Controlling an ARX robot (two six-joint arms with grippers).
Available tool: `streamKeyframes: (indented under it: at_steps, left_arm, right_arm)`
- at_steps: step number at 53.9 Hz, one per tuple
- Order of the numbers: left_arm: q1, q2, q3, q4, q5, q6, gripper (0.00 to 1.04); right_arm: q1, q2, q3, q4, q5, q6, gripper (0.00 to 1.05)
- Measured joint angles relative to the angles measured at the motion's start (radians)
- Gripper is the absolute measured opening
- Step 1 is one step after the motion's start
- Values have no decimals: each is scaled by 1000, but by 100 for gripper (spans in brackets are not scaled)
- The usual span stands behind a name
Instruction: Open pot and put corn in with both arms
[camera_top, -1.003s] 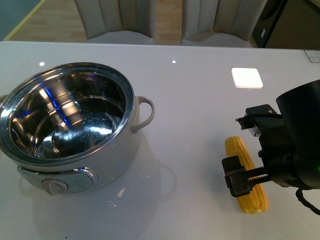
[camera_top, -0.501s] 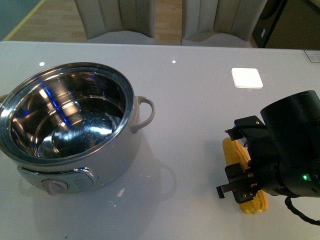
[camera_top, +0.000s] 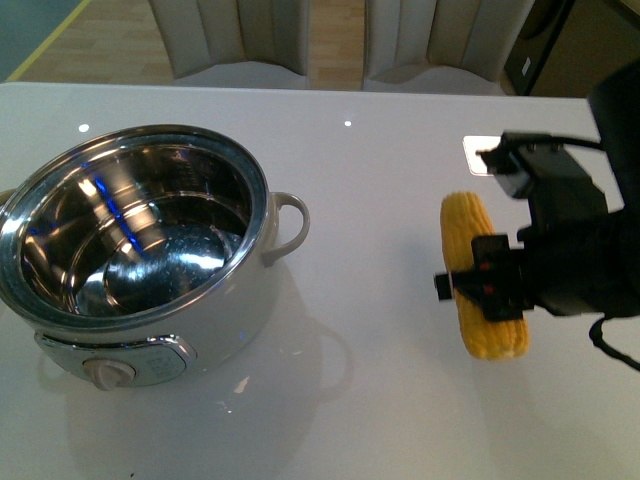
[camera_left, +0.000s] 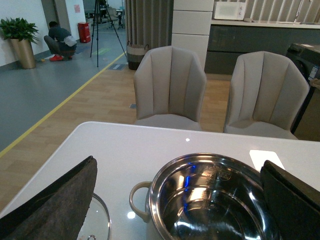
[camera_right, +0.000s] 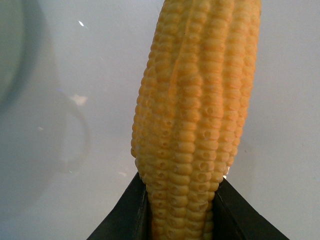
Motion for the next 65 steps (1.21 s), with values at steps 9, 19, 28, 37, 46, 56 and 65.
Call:
streamKeyframes:
  at_steps: [9, 19, 28, 37, 46, 56, 65]
  left_arm:
    - [0, 0, 0, 0, 0, 0, 98]
    - [0, 0, 0, 0, 0, 0, 98]
    - [0, 0, 0, 0, 0, 0, 98]
    - [0, 0, 0, 0, 0, 0, 98]
    - [0, 0, 0, 0, 0, 0, 98]
    - [0, 0, 0, 0, 0, 0, 98]
    - [0, 0, 0, 0, 0, 0, 98]
  right_arm:
    - [62, -127, 114, -82, -53, 129, 21]
    - [137, -102, 246, -142, -70, 209, 20]
    - [190, -41, 352, -180, -86, 260, 20]
    - [245, 50, 500, -236, -95, 309, 19]
    - [288, 114, 594, -272, -97, 313, 19]
    - [322, 176, 676, -297, -105, 332, 18]
    - [341, 230, 740, -323, -108, 351, 18]
